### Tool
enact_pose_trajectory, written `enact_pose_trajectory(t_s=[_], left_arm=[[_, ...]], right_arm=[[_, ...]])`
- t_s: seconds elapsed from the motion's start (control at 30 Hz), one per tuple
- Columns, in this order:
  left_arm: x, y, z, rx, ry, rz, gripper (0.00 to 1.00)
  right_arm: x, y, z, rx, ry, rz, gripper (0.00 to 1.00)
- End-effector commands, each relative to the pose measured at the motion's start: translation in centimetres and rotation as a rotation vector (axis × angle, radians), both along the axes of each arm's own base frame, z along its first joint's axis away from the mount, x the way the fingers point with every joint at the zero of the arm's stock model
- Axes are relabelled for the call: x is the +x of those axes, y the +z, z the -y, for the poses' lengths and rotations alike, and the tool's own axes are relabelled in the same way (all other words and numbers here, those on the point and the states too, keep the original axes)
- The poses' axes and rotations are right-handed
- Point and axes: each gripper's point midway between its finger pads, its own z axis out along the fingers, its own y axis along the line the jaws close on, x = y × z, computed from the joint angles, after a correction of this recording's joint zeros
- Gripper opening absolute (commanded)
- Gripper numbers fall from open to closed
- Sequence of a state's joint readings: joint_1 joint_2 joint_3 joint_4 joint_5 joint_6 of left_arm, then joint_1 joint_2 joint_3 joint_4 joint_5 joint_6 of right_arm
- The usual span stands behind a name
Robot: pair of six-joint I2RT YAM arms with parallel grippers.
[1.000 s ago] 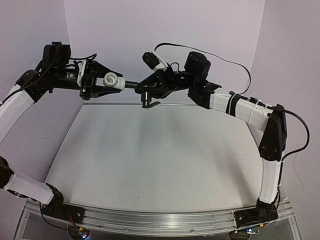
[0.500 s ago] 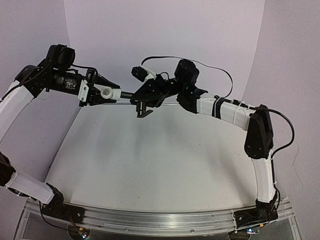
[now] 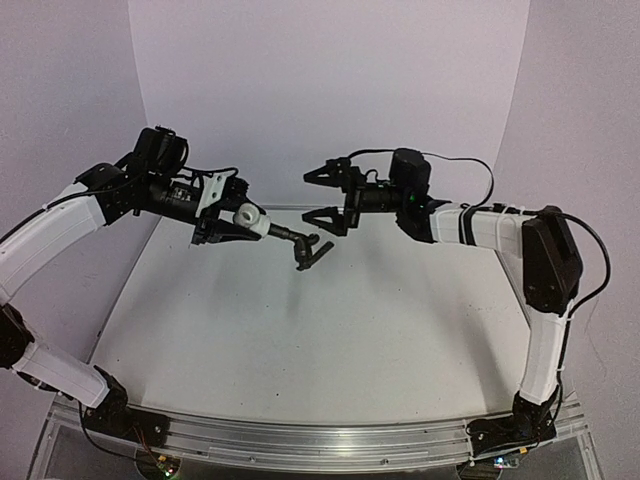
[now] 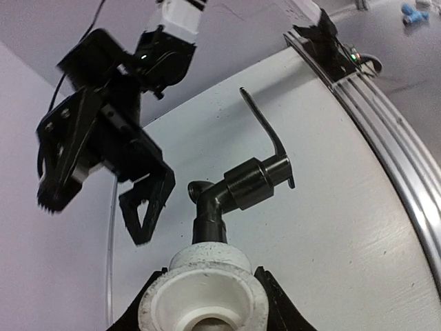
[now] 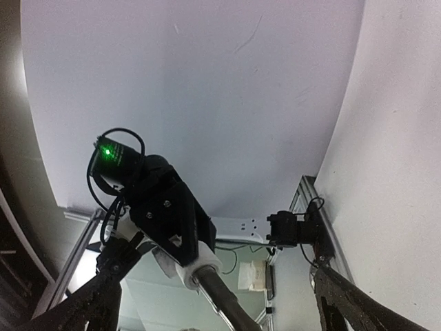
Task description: Install the water faucets
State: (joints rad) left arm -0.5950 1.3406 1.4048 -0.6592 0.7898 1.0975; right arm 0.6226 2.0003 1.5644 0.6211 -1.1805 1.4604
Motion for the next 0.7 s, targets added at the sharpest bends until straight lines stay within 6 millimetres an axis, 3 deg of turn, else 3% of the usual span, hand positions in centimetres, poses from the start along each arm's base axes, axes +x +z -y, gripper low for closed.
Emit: enact_pose_trajectory(t_s=[0.0, 0.13, 0.17, 0.23, 0.3, 0.4, 0.53, 0.67], left_arm=[[0.9, 8.1, 0.4, -0.297, 0.137, -0.167, 0.0], [2.2, 8.6, 0.8, -0.397, 0.233, -0.462, 0.0], [2.3, 8.9, 0.9, -0.43, 0.253, -0.556, 0.0], [2.6, 9.0, 1.0, -0.478, 0.285, -0.752, 0.0], [3.3, 8.9, 1.2, -0.511, 0.335, -0.948, 0.0], [3.0, 8.8, 1.5, -0.515, 0.353, -1.255, 0.0], [2.1, 9.3, 1.2, -0.526, 0.344, -1.441, 0.0], [1.4, 8.8, 0.9, -0.519, 0.35, -1.512, 0.0]], right_arm=[[2.1, 4.4, 7.1, 0.07, -0.208, 0.23, 0.98], [3.4, 2.3, 11.9, -0.021, -0.332, 0.483, 0.98], [3.5, 2.3, 12.6, -0.065, -0.363, 0.588, 0.98], [3.5, -0.1, 12.9, -0.299, -0.406, 0.83, 0.98], [2.7, -1.3, 12.3, -0.45, -0.395, 1.059, 0.98], [0.6, -1.1, 11.6, -0.436, -0.337, 1.356, 0.98], [-3.4, 1.1, 8.6, -0.273, -0.253, 1.559, 0.98], [-6.6, 4.4, 6.8, -0.049, -0.239, 1.598, 0.97]])
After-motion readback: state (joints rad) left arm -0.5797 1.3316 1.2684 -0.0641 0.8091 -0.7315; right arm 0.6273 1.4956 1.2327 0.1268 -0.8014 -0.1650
